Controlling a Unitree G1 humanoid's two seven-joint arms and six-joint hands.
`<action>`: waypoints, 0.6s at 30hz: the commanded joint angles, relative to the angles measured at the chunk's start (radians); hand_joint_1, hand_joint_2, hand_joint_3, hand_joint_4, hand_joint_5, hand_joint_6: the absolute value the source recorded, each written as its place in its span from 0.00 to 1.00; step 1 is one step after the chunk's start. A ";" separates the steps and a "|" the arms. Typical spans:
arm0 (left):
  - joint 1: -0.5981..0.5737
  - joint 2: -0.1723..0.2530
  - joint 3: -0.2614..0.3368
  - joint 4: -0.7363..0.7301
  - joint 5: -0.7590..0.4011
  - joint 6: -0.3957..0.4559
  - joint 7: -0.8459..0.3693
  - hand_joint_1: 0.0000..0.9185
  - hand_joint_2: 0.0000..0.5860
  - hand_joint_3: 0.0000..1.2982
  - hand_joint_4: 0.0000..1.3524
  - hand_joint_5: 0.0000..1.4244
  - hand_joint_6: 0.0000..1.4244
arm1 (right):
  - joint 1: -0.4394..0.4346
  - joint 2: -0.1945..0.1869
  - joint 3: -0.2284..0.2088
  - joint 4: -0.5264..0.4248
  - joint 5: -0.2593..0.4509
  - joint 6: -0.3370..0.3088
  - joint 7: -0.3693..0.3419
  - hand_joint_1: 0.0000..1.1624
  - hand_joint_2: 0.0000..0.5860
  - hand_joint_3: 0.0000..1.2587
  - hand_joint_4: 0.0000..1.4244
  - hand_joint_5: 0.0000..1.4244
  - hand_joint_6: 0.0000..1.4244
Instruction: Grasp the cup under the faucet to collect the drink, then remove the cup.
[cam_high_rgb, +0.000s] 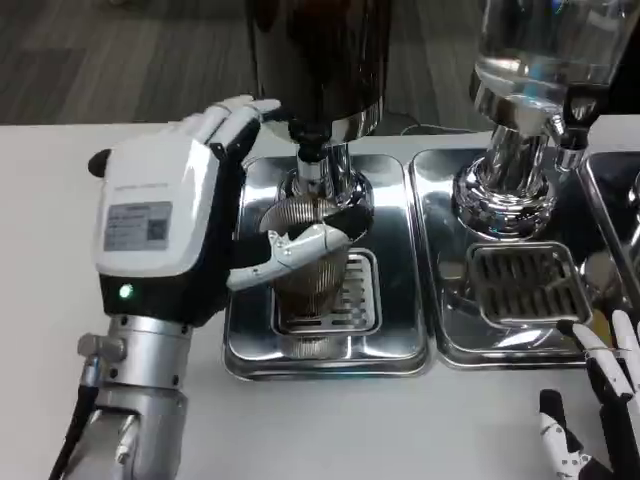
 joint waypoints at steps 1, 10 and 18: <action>0.005 0.000 0.008 -0.012 0.012 0.012 -0.018 0.00 0.09 0.17 0.02 0.20 0.21 | 0.007 -0.001 -0.007 -0.001 0.012 -0.010 -0.005 0.20 0.76 0.15 0.00 0.00 0.05; 0.041 0.005 0.019 -0.033 0.010 0.008 -0.005 0.00 0.08 0.14 0.00 0.18 0.19 | 0.010 -0.003 -0.008 -0.003 0.016 -0.013 -0.005 0.20 0.76 0.15 0.00 0.00 0.05; 0.245 0.040 0.111 -0.107 -0.033 -0.068 0.062 0.00 0.08 0.15 0.00 0.16 0.17 | 0.007 -0.008 -0.010 -0.011 0.015 -0.016 0.003 0.20 0.75 0.15 0.00 0.00 0.05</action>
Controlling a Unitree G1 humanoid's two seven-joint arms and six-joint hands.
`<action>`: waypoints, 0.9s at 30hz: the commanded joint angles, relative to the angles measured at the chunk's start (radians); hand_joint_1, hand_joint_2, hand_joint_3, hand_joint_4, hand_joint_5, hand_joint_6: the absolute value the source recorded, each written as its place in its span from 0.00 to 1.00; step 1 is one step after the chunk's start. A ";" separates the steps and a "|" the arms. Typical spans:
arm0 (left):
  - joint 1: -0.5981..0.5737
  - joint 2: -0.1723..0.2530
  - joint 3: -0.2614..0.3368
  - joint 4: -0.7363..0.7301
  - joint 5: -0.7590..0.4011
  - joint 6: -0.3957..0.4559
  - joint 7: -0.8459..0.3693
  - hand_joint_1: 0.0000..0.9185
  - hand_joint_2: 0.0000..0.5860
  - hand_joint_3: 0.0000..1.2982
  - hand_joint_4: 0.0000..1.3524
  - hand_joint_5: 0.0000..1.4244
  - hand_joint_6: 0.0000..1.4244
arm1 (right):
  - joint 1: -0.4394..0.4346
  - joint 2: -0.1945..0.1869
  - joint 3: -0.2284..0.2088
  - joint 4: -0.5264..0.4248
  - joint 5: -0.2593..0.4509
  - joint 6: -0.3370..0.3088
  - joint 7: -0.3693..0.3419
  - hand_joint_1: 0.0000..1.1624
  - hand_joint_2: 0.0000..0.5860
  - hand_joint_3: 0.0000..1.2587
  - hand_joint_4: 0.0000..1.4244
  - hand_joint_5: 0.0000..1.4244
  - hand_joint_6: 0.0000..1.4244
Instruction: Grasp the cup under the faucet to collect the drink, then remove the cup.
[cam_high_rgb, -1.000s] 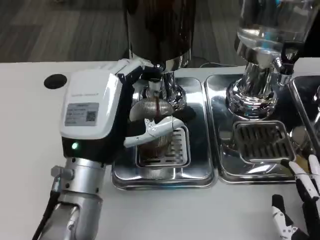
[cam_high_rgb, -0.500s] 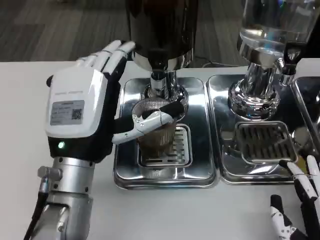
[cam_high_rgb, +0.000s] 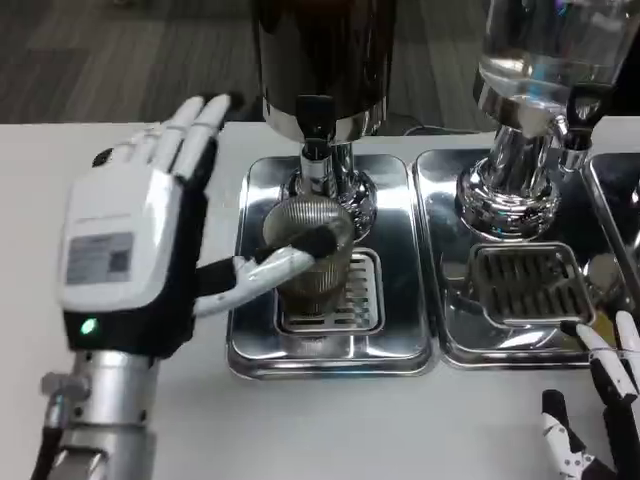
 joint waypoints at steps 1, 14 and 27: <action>0.147 0.031 0.066 -0.038 -0.035 -0.068 0.064 0.00 0.08 0.15 0.00 0.15 0.17 | 0.001 -0.006 -0.004 -0.012 0.000 -0.006 0.007 0.20 0.75 0.15 0.00 0.00 0.05; 0.356 0.057 0.113 0.156 -0.033 -0.179 0.186 0.00 0.07 0.14 0.00 0.10 0.12 | -0.054 0.001 0.010 -0.084 -0.013 0.005 0.098 0.20 0.61 0.11 0.00 0.00 0.05; 0.284 0.066 0.051 0.370 -0.022 -0.172 0.246 0.00 0.07 0.13 0.00 0.09 0.10 | -0.197 0.063 0.017 -0.220 0.122 0.096 0.454 0.36 0.43 0.00 0.00 0.00 0.02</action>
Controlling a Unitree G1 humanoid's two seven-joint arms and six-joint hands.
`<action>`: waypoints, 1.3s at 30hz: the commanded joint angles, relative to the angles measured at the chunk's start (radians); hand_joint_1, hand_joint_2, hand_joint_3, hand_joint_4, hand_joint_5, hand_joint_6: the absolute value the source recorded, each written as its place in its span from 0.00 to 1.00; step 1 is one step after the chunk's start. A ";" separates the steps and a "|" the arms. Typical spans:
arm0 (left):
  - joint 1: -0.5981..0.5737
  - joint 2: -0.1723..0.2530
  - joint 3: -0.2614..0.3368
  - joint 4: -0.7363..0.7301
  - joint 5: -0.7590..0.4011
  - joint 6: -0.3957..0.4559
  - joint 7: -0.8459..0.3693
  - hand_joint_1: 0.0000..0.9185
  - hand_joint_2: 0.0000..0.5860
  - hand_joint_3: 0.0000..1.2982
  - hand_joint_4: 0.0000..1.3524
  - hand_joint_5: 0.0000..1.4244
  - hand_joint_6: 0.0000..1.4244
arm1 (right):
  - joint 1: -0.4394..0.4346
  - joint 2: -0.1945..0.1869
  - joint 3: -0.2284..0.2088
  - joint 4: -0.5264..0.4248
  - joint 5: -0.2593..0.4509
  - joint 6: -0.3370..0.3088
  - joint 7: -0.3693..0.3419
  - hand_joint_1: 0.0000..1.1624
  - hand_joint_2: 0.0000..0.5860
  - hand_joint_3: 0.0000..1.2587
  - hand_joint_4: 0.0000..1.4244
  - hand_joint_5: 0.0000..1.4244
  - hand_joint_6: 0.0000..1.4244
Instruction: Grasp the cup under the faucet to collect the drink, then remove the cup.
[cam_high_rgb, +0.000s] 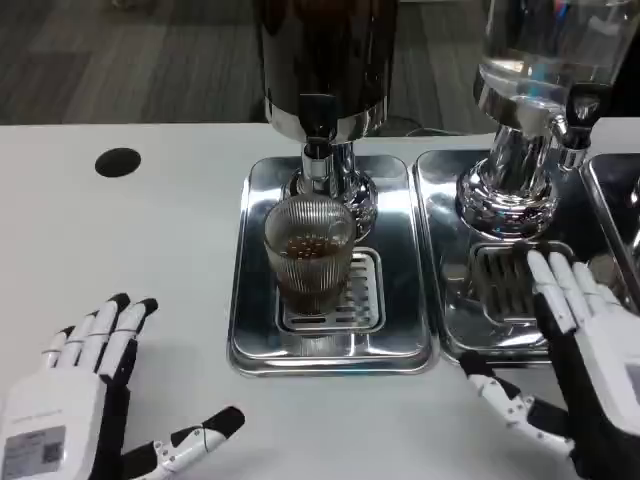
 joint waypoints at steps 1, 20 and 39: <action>-0.016 0.009 -0.014 0.029 0.003 0.004 0.029 0.00 0.07 0.13 0.00 0.09 0.10 | -0.087 0.039 0.011 -0.041 0.075 0.051 0.139 0.38 0.42 0.00 0.00 0.00 0.01; -0.008 0.044 0.001 0.049 -0.032 -0.011 0.060 0.00 0.10 0.23 0.00 0.12 0.11 | -0.529 0.136 0.107 0.226 0.226 0.198 0.461 0.38 0.26 0.00 0.00 0.00 0.00; -0.013 0.065 0.015 0.106 -0.090 -0.032 0.081 0.00 0.14 0.37 0.04 0.15 0.11 | -0.683 0.208 0.136 0.425 0.287 0.172 0.398 0.42 0.25 0.00 0.00 0.00 0.00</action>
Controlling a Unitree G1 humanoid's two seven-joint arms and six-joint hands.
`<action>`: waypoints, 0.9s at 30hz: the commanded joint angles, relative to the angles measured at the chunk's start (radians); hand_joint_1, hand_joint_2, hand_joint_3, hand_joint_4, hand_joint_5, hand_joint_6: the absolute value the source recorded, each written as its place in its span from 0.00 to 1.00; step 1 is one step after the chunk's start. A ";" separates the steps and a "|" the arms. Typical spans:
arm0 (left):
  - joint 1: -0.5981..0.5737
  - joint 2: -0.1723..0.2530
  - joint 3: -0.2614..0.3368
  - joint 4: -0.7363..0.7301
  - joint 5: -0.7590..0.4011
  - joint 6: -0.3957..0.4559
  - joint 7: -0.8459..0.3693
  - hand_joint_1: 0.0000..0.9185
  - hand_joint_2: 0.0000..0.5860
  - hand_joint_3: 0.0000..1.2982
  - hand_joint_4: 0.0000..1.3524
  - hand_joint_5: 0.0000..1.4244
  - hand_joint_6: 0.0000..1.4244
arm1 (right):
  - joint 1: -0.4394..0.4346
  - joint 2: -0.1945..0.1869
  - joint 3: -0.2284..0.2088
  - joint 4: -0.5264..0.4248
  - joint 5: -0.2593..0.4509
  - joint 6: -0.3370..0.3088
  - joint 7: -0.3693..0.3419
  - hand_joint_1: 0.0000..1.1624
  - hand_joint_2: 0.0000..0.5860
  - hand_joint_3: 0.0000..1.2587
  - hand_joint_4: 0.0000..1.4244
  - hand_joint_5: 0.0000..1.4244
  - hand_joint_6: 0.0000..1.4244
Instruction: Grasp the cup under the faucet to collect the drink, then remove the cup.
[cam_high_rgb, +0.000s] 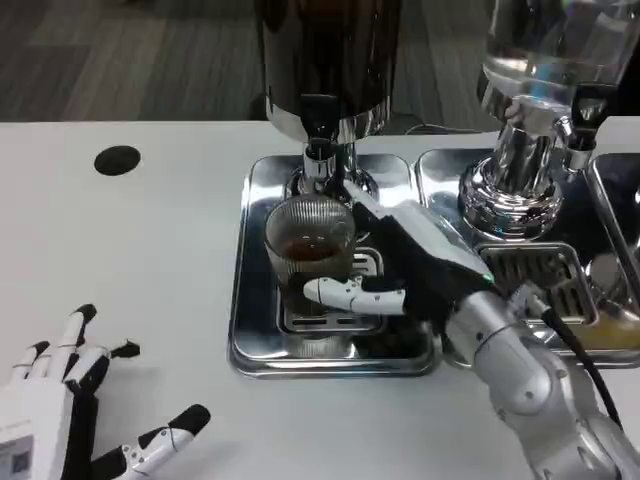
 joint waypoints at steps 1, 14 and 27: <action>0.004 0.015 0.010 0.016 -0.006 -0.011 0.019 0.00 0.14 0.37 0.04 0.15 0.11 | -0.018 0.016 -0.003 0.040 0.015 -0.028 -0.054 0.42 0.26 0.00 0.00 0.00 0.00; 0.013 0.012 0.032 0.058 -0.031 -0.042 0.027 0.00 0.15 0.46 0.07 0.15 0.11 | -0.014 0.034 0.022 0.121 0.025 -0.088 -0.121 0.50 0.27 0.00 0.00 0.00 0.03; 0.020 0.023 0.018 0.047 0.008 -0.017 0.048 0.00 0.16 0.48 0.08 0.16 0.11 | -0.002 0.051 0.020 0.149 0.024 -0.110 -0.228 0.60 0.29 0.08 0.15 0.15 0.18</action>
